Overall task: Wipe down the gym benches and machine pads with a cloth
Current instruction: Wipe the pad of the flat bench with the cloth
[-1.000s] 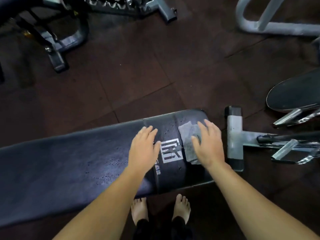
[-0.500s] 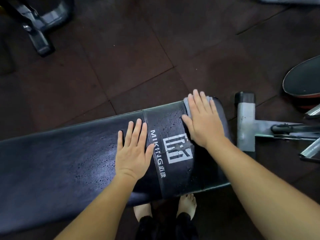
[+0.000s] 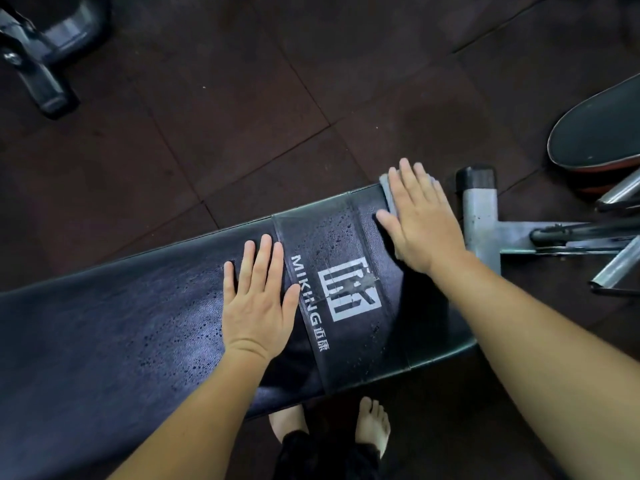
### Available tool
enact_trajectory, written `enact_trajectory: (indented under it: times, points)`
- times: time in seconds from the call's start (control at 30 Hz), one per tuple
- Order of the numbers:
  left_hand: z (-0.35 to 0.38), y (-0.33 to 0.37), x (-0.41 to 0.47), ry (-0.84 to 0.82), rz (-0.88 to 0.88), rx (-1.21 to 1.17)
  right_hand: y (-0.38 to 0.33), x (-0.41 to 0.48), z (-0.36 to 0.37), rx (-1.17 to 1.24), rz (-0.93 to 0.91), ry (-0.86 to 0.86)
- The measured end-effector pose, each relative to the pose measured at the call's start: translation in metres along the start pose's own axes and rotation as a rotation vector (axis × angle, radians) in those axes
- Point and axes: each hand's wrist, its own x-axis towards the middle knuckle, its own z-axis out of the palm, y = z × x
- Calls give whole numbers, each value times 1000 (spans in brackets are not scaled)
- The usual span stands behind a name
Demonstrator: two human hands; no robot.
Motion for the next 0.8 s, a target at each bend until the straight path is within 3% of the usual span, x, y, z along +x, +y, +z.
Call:
enact_trajectory:
  times: [0.1, 0.3, 0.57, 0.8]
  points:
    - [1, 0, -1, 0, 4, -7, -2, -7, 5, 21, 27, 19]
    - [1, 1, -1, -4, -11, -20, 4, -137, 33, -3, -10, -27]
    - [-2, 2, -2, -24, -16, 8, 7, -57, 19, 77, 126, 22]
    - [-11, -1, -2, -73, 11, -53, -53, -191, 61, 69, 138, 19]
